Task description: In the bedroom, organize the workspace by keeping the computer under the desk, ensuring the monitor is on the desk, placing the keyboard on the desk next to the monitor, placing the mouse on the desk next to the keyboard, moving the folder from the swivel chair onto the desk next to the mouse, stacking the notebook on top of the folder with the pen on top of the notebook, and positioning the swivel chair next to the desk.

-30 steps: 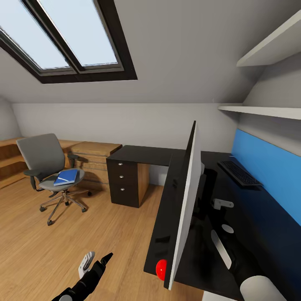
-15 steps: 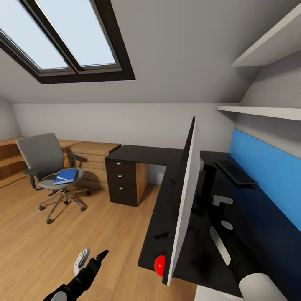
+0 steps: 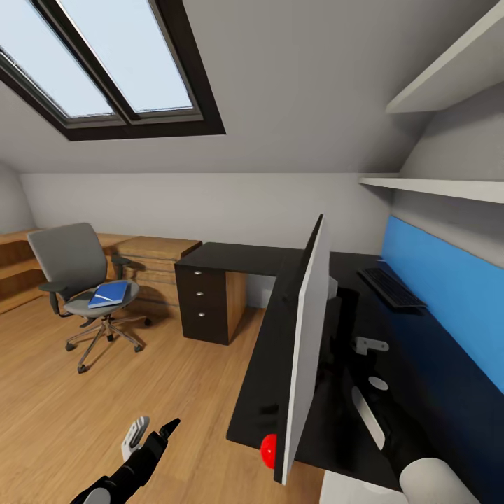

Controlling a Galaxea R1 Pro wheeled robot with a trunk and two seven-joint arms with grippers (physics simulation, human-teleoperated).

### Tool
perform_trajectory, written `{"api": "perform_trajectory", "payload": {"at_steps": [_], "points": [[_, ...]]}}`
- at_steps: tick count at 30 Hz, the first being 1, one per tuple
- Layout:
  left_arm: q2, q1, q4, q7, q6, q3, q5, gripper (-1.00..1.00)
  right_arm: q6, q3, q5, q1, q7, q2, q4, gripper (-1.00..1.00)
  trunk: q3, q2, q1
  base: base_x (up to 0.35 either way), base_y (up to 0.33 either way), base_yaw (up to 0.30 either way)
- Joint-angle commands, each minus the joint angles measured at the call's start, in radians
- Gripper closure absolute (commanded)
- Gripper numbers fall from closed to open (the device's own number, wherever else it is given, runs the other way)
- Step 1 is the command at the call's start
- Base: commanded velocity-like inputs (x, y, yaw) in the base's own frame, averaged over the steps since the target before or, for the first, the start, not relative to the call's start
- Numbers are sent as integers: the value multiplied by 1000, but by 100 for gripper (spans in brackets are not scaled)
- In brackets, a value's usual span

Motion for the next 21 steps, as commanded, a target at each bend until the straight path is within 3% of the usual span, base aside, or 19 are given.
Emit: {"api": "perform_trajectory", "payload": {"at_steps": [1, 13, 21], "points": [[1, 0, -1, 0, 3, -1, 9, -100, 4, 4, -14, 0, -12, -3, 31, 100, -1, -1, 0, -2, -65, 0], [6, 1, -1, 1, 3, 0, 8, -100, 4, 3, -13, -3, -5, -10, 42, 100, -1, -1, 0, 0, -237, 0], [6, 6, -1, -1, 3, 1, 9, -100, 4, 3, -12, -4, -4, -11, 42, 100, -1, -1, 0, -14, -98, 0]]}}
